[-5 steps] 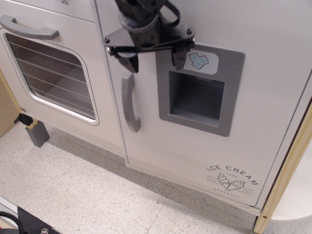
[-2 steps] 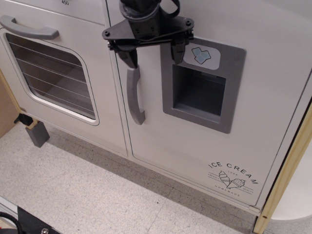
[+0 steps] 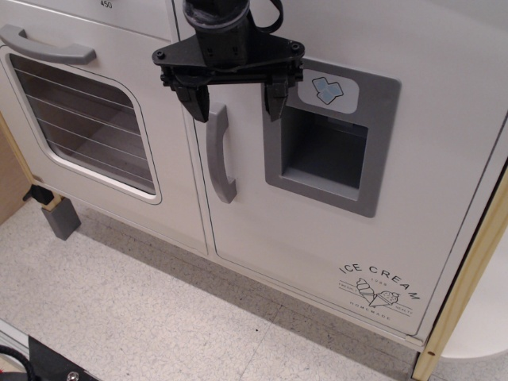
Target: Close fridge
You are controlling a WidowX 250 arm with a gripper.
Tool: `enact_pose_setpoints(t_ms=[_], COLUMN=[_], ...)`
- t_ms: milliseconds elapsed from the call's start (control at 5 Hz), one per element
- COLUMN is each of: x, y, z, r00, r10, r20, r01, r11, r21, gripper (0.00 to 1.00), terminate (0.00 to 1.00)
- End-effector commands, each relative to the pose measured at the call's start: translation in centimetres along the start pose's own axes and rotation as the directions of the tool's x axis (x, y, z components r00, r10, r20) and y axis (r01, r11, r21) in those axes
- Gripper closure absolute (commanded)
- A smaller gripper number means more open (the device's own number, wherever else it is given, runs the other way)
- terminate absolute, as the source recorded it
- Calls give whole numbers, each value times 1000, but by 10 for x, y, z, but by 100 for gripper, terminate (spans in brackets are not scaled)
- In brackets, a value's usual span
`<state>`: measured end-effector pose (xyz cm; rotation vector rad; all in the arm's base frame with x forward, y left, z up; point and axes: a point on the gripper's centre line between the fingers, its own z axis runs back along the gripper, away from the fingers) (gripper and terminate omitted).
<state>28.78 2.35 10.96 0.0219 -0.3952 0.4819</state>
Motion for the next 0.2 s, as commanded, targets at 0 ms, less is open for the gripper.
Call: enact_pose_setpoints(t_ms=[0], x=[8], y=[1], z=[17], r00=[999], r10=[10], r20=[52], r01=[-9], r11=[1000], r21=[-23], gripper=[0], terminate=[100])
